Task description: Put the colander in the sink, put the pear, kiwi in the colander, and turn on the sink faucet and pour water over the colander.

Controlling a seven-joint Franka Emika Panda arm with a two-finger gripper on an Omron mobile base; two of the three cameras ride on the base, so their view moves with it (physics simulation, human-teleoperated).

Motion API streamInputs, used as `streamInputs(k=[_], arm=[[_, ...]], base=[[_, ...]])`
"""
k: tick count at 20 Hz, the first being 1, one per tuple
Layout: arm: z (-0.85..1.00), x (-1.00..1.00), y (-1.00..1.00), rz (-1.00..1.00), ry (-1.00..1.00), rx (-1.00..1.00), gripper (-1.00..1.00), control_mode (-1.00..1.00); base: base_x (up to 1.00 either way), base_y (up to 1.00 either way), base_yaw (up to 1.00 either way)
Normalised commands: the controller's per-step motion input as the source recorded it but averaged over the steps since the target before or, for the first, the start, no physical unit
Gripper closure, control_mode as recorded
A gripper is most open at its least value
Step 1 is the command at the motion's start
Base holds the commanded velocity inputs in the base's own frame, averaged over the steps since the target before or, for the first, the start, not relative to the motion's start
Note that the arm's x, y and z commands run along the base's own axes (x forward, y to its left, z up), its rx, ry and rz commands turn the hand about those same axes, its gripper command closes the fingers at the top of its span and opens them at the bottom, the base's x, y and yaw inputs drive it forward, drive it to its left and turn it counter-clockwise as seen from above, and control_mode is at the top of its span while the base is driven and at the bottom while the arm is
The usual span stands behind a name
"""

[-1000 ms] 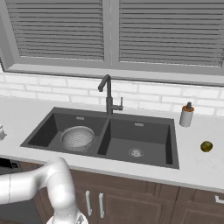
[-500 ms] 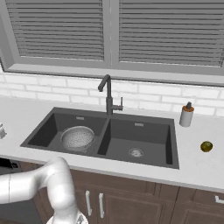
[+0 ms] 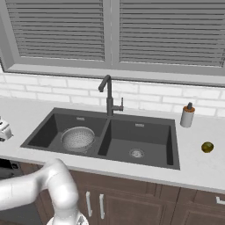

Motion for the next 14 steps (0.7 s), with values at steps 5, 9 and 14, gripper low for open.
streamInputs(k=[5, 9, 14], arm=[[0.16, -0.09, -0.9, -0.03, 0.0, 0.0, 1.0, -1.0], [0.27, 0.0, -0.87, -0.07, 0.0, 0.0, 1.0, -1.0], [0.21, 0.0, -0.84, -0.05, 0.0, -0.01, 1.0, -1.0]], base=[[0.0, 0.0, 0.0], [0.0, 0.0, 0.0], [0.0, 0.0, 0.0]])
